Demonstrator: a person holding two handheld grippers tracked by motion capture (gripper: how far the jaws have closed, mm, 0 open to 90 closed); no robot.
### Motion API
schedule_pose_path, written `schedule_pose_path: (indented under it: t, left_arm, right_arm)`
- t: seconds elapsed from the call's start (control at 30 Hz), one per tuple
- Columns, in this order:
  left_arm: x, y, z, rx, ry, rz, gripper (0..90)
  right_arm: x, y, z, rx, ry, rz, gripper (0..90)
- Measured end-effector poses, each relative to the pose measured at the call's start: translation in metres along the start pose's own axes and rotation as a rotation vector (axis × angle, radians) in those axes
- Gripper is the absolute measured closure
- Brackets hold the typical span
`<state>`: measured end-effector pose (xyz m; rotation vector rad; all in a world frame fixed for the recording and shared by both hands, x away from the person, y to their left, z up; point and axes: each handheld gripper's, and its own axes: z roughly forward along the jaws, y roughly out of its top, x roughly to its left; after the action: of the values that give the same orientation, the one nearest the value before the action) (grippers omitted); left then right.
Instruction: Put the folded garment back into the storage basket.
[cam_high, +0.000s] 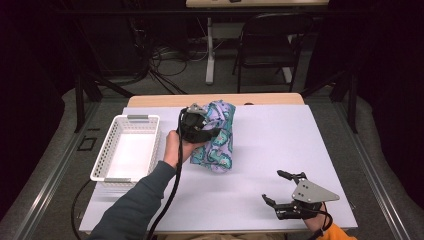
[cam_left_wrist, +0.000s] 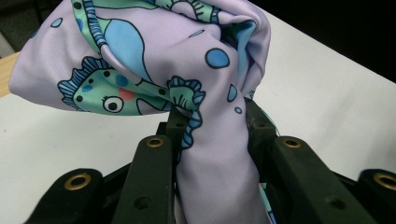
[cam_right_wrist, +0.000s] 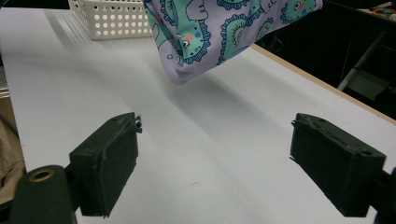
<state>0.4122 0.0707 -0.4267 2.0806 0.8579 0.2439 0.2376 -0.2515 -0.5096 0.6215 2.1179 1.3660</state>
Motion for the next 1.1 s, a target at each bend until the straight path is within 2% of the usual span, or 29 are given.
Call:
schedule_pose_path:
  t: [0.5,1.1]
  left_arm:
    - [0.006,0.009,-0.015,-0.016,0.023,0.015,70.0]
    - [0.013,0.016,-0.028,-0.041,0.047,0.011,70.0]
  right_arm:
    - [0.0,0.0,0.0,0.001,0.003,0.003,14.5]
    - [0.0,0.0,0.0,0.001,-0.002,0.001,14.5]
